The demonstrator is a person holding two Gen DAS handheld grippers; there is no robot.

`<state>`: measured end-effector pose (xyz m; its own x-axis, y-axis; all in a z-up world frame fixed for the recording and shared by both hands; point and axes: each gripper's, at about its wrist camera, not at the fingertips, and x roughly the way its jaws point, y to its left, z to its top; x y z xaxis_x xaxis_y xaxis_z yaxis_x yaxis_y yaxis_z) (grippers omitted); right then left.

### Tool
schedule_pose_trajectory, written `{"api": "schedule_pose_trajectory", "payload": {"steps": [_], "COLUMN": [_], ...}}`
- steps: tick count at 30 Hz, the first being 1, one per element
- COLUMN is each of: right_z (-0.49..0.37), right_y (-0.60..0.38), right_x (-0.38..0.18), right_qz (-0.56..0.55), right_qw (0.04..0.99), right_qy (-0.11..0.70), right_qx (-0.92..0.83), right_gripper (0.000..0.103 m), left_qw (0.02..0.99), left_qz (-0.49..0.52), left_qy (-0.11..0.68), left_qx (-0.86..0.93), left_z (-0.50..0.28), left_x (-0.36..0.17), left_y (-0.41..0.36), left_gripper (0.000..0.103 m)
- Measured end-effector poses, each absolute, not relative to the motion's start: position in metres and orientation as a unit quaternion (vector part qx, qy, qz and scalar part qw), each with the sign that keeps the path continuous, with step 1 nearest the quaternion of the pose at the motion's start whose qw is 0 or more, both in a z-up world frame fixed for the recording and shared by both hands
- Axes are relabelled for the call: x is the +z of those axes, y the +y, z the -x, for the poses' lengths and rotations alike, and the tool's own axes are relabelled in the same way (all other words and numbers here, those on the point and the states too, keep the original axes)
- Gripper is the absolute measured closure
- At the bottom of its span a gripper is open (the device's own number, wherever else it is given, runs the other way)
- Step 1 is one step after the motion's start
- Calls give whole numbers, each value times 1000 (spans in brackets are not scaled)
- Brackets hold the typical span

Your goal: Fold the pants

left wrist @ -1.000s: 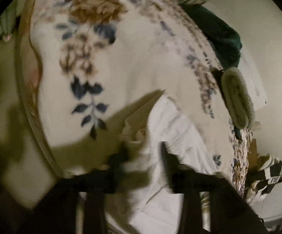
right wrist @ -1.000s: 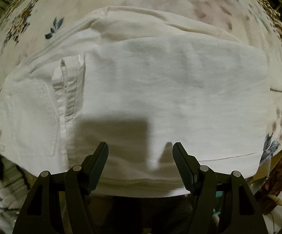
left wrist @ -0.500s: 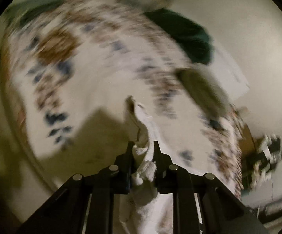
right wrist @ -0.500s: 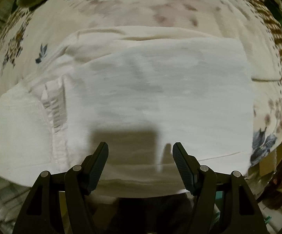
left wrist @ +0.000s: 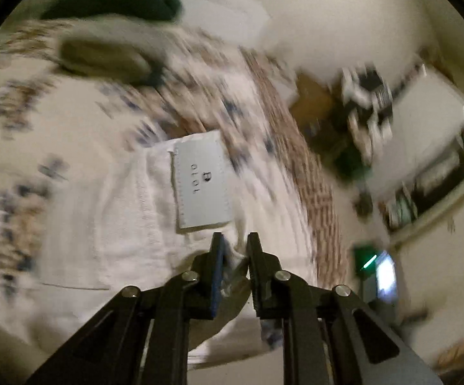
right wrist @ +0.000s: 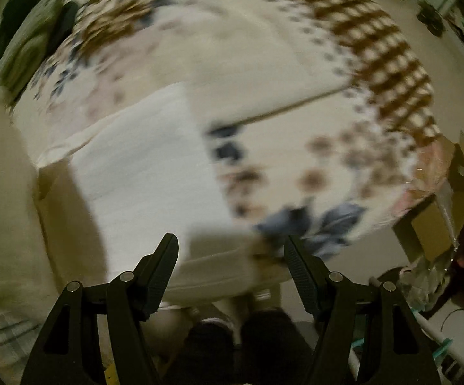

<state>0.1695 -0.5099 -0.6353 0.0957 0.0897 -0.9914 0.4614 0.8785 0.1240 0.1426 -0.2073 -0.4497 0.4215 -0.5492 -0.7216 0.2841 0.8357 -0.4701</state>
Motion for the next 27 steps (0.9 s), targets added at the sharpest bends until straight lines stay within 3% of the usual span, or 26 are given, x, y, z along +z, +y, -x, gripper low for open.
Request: {"api": "schedule_pose_trajectory", "payload": {"steps": [5, 7, 8, 10, 11, 18, 23, 24, 25, 27], "right_z": [-159, -157, -159, -170, -175, -236, -259, -260, -258, -255], "right_y": [-552, -561, -558, -549, -544, -489, -465, -460, -455, -442], "right_x": [-647, -650, -650, -651, -650, -679, -719, -717, -713, -705], "right_qz": [-233, -254, -264, -280, -285, -286, -293, -292, -287, -255], "right_qw": [710, 713, 714, 717, 719, 714, 697, 707, 712, 726], "right_qy": [654, 646, 642, 636, 633, 635, 652, 642, 639, 638], "right_qx": [-120, -97, -86, -51, -34, 71, 53, 44, 48, 34], "right_gripper": [31, 27, 27, 27, 27, 27, 26, 34, 51, 64], "left_qw": [791, 796, 802, 810, 814, 836, 812, 809, 807, 806], "left_qz": [61, 46, 44, 41, 36, -54, -63, -61, -59, -52], "left_qy": [554, 553, 549, 546, 548, 546, 577, 580, 581, 583], "left_qx": [-252, -241, -232, -208, -189, -2, 62, 70, 83, 94], "left_z": [-149, -148, -150, -150, -154, -183, -198, -199, -199, -200], "left_x": [-479, -470, -464, -457, -455, -472, -507, -510, -513, -515], "left_y": [-259, -257, -250, -239, -232, -162, -119, -114, -106, -98], "left_gripper": [92, 71, 65, 28, 21, 19, 19, 19, 19, 19]}}
